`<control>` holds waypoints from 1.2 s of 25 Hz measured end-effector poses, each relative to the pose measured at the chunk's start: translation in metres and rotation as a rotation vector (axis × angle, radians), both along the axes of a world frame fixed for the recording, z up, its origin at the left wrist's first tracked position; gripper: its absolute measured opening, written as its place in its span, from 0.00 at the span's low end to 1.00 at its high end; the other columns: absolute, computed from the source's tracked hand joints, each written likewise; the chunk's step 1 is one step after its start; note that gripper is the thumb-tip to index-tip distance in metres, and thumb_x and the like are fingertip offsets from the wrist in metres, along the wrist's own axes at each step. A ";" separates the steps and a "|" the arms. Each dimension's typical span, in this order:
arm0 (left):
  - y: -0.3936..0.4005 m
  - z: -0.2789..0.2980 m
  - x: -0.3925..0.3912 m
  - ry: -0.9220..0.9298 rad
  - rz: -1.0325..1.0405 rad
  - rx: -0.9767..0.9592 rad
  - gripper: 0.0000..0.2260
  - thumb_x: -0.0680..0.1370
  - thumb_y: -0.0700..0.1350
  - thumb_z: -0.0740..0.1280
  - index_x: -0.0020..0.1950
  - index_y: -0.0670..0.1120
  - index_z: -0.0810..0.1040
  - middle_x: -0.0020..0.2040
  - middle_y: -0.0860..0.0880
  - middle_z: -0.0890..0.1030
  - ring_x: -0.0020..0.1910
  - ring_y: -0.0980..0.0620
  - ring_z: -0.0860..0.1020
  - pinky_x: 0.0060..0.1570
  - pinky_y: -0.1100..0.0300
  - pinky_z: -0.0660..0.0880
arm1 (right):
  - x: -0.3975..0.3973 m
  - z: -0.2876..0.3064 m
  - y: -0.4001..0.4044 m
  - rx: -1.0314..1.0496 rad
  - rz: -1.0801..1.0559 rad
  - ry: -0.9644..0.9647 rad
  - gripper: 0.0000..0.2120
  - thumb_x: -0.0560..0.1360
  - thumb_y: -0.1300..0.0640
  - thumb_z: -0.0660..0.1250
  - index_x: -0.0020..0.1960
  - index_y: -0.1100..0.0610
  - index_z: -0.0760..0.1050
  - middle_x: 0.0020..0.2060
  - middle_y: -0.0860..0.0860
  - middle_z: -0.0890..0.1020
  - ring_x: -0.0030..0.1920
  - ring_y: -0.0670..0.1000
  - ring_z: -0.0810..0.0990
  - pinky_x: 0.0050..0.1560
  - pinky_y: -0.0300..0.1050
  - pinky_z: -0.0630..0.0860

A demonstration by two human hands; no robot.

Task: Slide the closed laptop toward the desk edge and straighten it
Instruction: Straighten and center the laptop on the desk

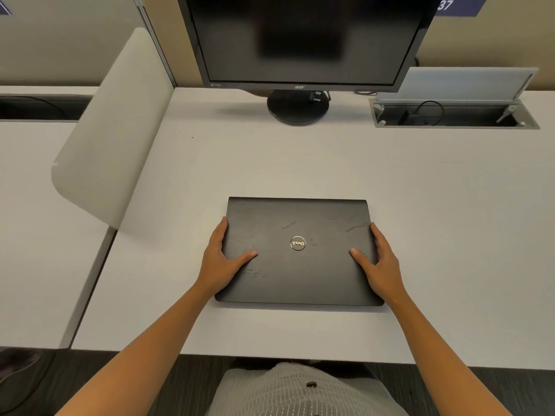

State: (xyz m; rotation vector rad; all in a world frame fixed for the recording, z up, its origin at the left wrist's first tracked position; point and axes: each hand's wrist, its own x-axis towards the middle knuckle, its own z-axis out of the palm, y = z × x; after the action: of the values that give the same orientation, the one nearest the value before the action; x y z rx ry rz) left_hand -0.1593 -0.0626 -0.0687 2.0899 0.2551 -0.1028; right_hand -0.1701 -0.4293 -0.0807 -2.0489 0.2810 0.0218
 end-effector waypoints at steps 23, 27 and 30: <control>-0.009 -0.004 -0.005 -0.127 -0.251 0.382 0.36 0.82 0.61 0.55 0.83 0.45 0.46 0.83 0.52 0.43 0.81 0.55 0.41 0.79 0.57 0.44 | -0.002 0.010 0.015 -0.276 0.166 0.001 0.36 0.82 0.45 0.58 0.82 0.53 0.43 0.81 0.44 0.45 0.79 0.42 0.46 0.79 0.44 0.49; -0.013 -0.005 -0.005 -0.164 -0.345 0.544 0.33 0.83 0.62 0.51 0.83 0.46 0.49 0.83 0.50 0.46 0.82 0.52 0.41 0.79 0.53 0.42 | -0.002 0.012 0.018 -0.500 0.251 -0.031 0.41 0.79 0.37 0.58 0.82 0.54 0.43 0.81 0.45 0.42 0.80 0.45 0.41 0.75 0.42 0.46; -0.014 -0.005 -0.005 -0.168 -0.365 0.565 0.32 0.84 0.59 0.55 0.83 0.46 0.50 0.83 0.49 0.48 0.82 0.52 0.43 0.80 0.52 0.46 | -0.001 0.012 0.019 -0.483 0.250 -0.017 0.41 0.79 0.36 0.58 0.82 0.53 0.43 0.81 0.44 0.42 0.80 0.45 0.41 0.74 0.40 0.47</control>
State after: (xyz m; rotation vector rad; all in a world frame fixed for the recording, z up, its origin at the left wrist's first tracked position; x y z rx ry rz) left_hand -0.1646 -0.0764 -0.0733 2.6722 -0.2311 -0.0778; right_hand -0.1716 -0.4100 -0.0683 -2.5525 0.0136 0.0979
